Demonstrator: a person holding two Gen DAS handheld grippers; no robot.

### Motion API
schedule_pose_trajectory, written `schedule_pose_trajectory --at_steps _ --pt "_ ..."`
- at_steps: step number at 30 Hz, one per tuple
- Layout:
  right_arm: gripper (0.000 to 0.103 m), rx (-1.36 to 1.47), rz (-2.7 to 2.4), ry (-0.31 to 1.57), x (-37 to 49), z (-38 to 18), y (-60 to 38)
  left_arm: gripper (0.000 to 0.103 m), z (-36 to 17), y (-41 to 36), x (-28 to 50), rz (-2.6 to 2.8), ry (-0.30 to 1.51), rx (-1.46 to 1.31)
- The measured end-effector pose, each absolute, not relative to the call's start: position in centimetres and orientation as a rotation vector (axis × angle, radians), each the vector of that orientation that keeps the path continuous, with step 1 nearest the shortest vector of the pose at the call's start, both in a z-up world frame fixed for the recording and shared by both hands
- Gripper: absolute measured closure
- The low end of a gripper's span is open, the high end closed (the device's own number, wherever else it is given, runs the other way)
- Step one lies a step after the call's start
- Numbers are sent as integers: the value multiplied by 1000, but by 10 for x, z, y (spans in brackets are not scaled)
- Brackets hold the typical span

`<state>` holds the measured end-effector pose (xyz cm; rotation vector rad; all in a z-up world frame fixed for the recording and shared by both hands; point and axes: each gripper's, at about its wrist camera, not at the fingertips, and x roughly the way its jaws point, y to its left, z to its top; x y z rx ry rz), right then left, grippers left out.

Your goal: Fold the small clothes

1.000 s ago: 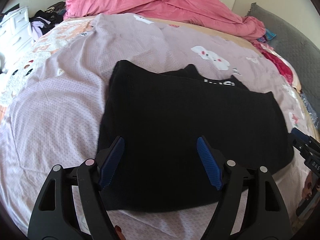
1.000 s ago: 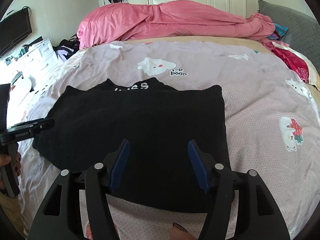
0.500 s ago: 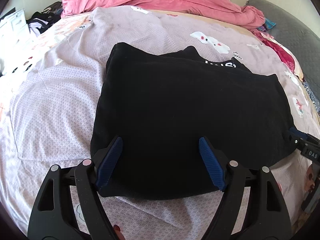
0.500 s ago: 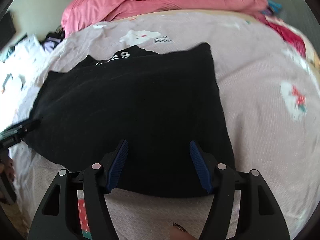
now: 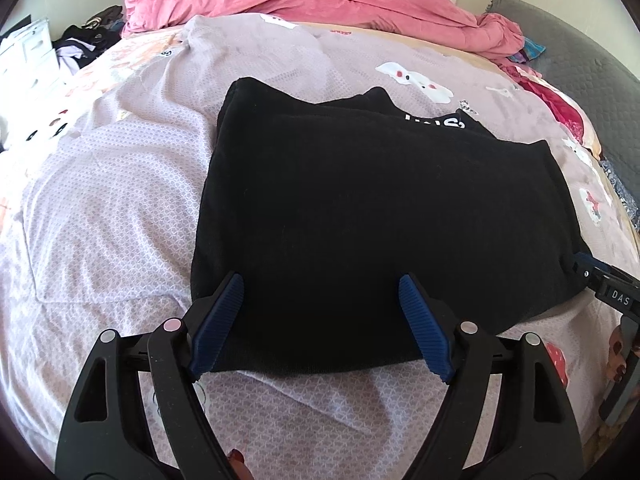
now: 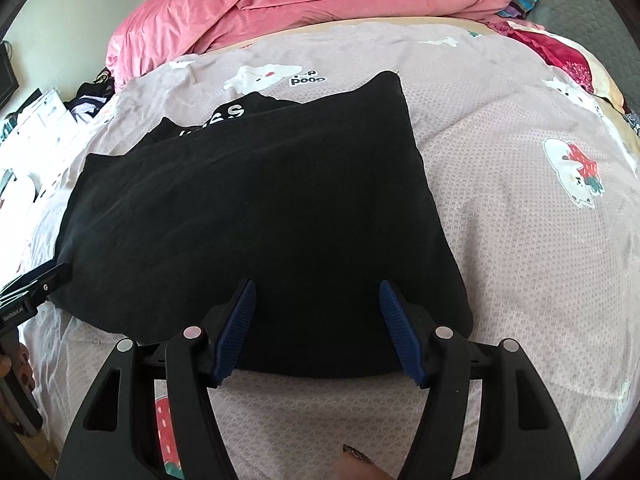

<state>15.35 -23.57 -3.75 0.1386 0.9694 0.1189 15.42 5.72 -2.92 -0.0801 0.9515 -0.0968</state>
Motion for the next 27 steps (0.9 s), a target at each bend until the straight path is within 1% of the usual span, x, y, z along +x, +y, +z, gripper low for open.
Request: schedule_pose_trajectory --at_steps 3,6,7,12,18,19,21,27 --pt "39 138 119 975 150 -36 -235 31 -28 57 152 -97 948 -87" --pt "31 158 131 985 145 -35 -235 30 -26 58 148 -97 943 -96" --pt "29 164 132 989 144 -35 -235 29 -26 58 148 -97 942 -98" --pt "27 166 123 996 137 -36 -232 25 -23 60 142 -95 938 -110" --pt "25 185 120 994 129 -34 -234 24 -21 65 135 -90 948 -133" --pt "25 189 121 995 127 -34 -234 21 -21 66 133 -90 950 -140" --pt "22 196 122 995 125 -33 -235 18 -21 68 132 -93 955 -154" --pt "19 213 122 1005 119 -34 -234 18 -23 72 124 -90 969 -176"
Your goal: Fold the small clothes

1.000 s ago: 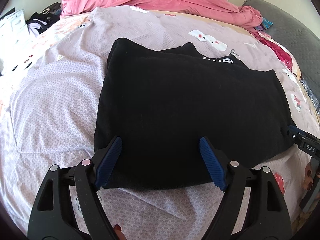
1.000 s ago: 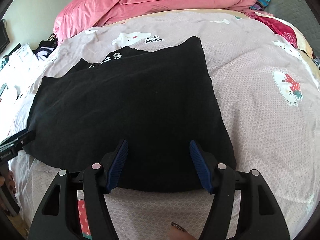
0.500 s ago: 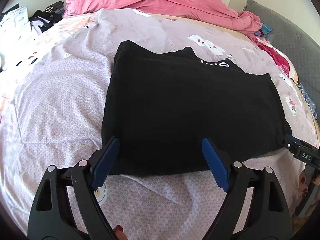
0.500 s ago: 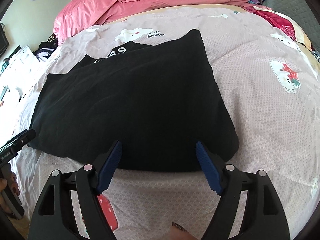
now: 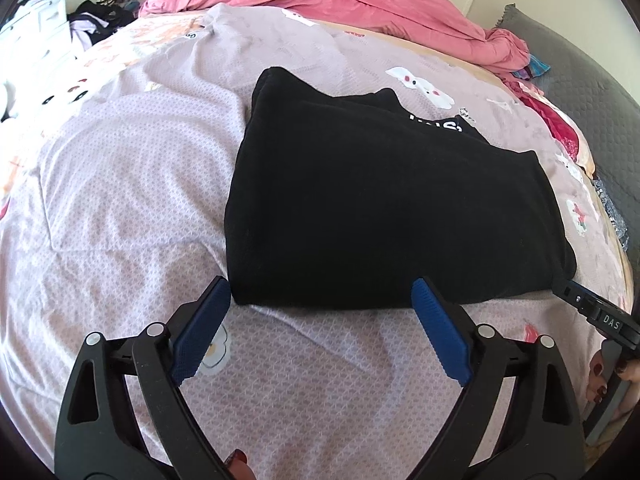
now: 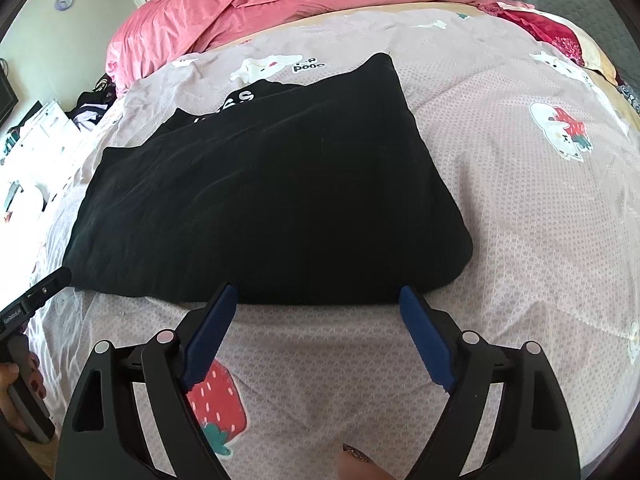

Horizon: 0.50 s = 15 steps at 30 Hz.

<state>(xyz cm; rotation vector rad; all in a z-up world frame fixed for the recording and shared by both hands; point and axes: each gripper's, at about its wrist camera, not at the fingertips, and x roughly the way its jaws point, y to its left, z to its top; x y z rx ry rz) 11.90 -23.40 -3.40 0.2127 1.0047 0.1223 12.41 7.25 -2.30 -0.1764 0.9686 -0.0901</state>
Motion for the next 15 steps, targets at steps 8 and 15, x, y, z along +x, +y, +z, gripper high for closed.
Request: schedule_pose_trajectory --at_steps 8,15 --pt "18 225 122 1013 110 -35 -233 15 -20 76 114 -88 966 -182" --pt "18 231 151 996 101 -27 -224 11 -15 82 103 -83 958 -195"
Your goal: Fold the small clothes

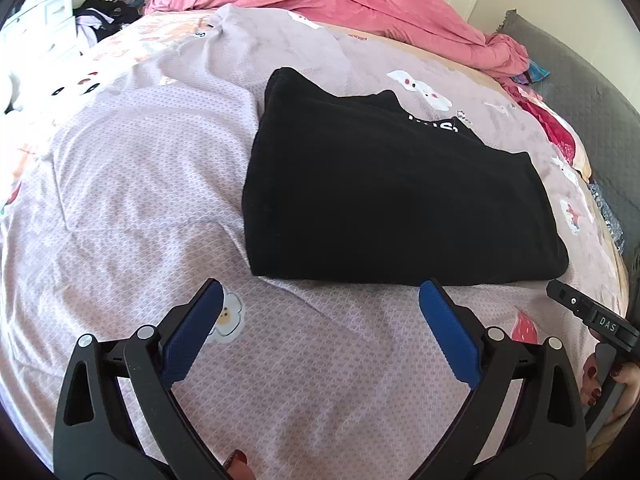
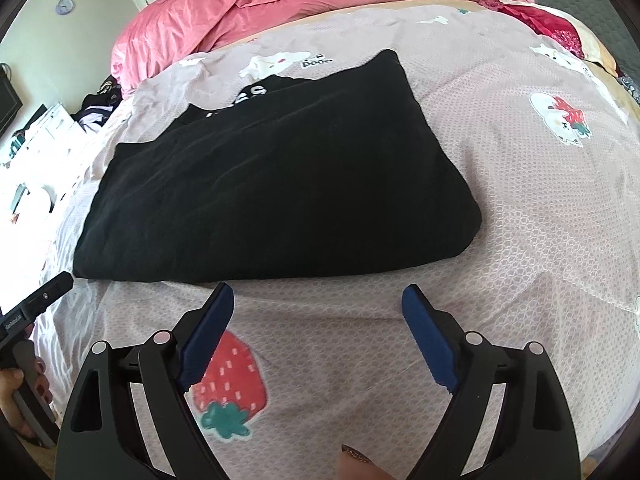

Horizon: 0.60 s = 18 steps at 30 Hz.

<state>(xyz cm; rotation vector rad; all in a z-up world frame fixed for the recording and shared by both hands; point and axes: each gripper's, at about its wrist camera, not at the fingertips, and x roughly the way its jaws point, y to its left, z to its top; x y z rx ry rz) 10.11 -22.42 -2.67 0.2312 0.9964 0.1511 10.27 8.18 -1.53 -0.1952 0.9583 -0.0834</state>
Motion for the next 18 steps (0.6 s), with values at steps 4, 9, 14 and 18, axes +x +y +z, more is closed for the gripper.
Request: schedule_pose_trajectory --at_steps 4,9,14,18 --pt "18 219 179 978 95 -19 -213 10 -12 88 95 -63 951 -202" --pt "8 192 204 959 93 -11 -196 10 -8 99 89 -37 938 -225" --pt "8 154 243 943 91 -4 -175 9 -4 112 86 -9 928 -241" --pt "8 124 276 933 92 1 -158 10 -4 121 85 9 926 -254"
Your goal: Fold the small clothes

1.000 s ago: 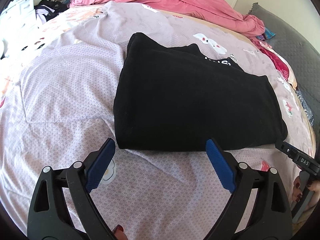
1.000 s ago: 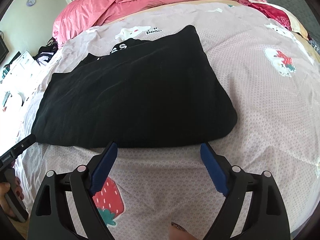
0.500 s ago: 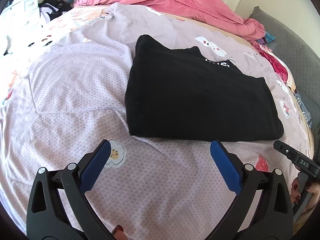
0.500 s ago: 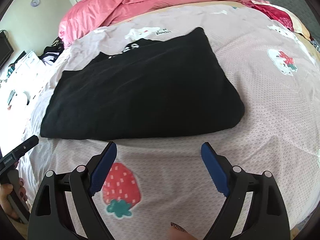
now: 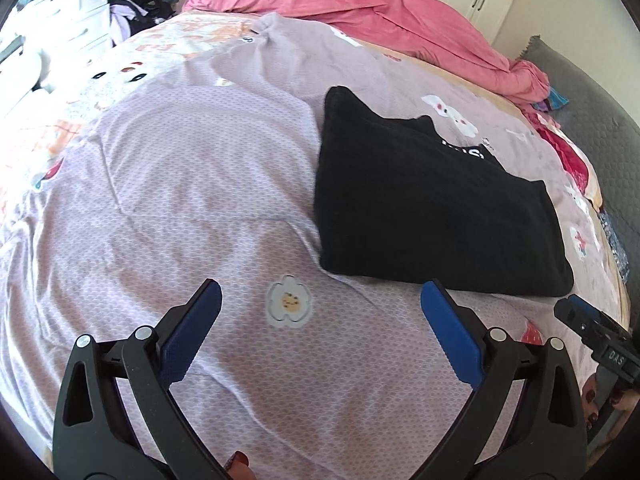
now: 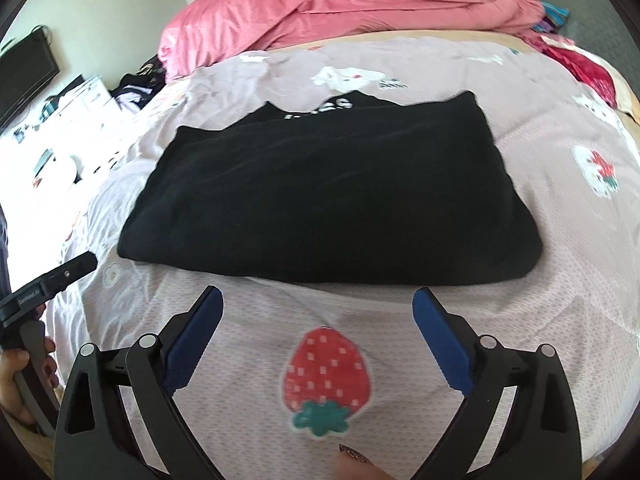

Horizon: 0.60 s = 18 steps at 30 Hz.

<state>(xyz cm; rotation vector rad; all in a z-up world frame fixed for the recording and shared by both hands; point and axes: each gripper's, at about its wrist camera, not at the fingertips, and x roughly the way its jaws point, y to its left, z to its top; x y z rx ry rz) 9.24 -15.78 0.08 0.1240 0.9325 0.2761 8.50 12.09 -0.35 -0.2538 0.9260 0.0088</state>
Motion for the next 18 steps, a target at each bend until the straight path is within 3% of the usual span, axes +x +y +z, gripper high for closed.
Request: schedule_pose_trajectory --at_steps 18 --pt "8 -52 388 896 103 7 -70 9 -5 170 86 104 924 -287"
